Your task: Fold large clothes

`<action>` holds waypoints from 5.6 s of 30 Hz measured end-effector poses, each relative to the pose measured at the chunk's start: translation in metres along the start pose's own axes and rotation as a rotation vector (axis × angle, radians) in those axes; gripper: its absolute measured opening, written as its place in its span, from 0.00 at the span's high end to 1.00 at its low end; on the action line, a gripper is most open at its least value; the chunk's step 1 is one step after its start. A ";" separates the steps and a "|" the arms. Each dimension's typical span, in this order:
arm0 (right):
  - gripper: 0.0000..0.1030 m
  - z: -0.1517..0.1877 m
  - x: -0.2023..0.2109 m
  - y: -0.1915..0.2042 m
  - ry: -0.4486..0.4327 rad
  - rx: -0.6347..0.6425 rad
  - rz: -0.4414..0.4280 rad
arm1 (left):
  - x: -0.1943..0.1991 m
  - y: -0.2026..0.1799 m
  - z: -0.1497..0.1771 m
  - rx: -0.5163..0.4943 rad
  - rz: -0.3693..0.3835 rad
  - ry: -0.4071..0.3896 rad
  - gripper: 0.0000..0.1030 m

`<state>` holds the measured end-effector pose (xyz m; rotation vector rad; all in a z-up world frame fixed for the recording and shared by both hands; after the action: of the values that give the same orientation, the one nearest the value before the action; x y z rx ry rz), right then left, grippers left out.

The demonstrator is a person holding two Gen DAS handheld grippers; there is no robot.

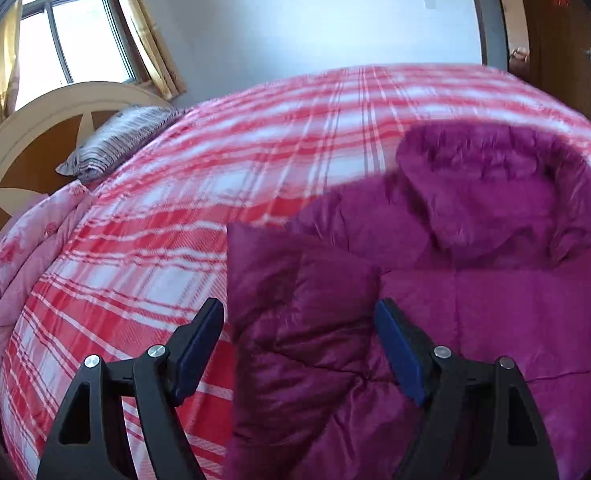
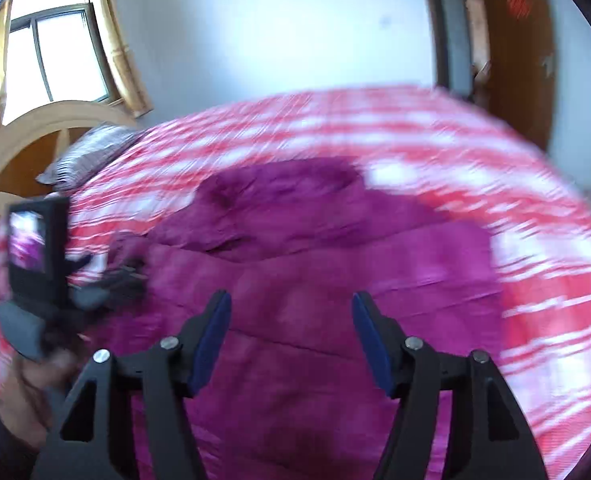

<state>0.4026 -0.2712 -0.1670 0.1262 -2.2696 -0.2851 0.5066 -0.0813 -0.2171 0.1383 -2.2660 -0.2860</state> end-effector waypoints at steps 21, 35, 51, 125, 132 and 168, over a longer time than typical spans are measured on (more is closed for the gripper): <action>0.37 0.041 -0.067 -0.003 0.100 0.106 0.153 | -0.029 0.001 0.018 0.055 0.026 0.085 0.02; 0.37 0.042 -0.069 -0.003 0.100 0.110 0.159 | -0.033 0.003 0.018 0.073 0.043 0.091 0.01; 0.38 0.041 -0.064 -0.002 0.099 0.118 0.157 | -0.037 0.005 0.019 0.086 0.059 0.096 0.01; 0.43 0.019 -0.085 -0.009 0.084 0.116 0.031 | -0.036 -0.063 -0.135 -0.122 0.179 -0.015 0.01; 0.43 0.018 -0.083 -0.009 0.079 0.107 0.013 | -0.069 -0.095 -0.144 -0.222 0.160 0.038 0.03; 0.39 -0.029 -0.022 -0.041 -0.036 -0.098 -0.149 | -0.032 -0.095 -0.082 -0.111 0.456 -0.144 0.88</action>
<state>0.4390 -0.3120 -0.1746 0.2417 -2.2803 -0.4803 0.5901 -0.1800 -0.2127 -0.4651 -2.3400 -0.1807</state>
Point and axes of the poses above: each gripper's, at about its wrist camera, not at the fingertips, and x roughly against the way its jaws point, y to its left, z to its underside, the point moved 8 cm from there along -x, roughly the way its jaws point, and after that the axes turned 5 degrees about y, right-handed, at the moved point
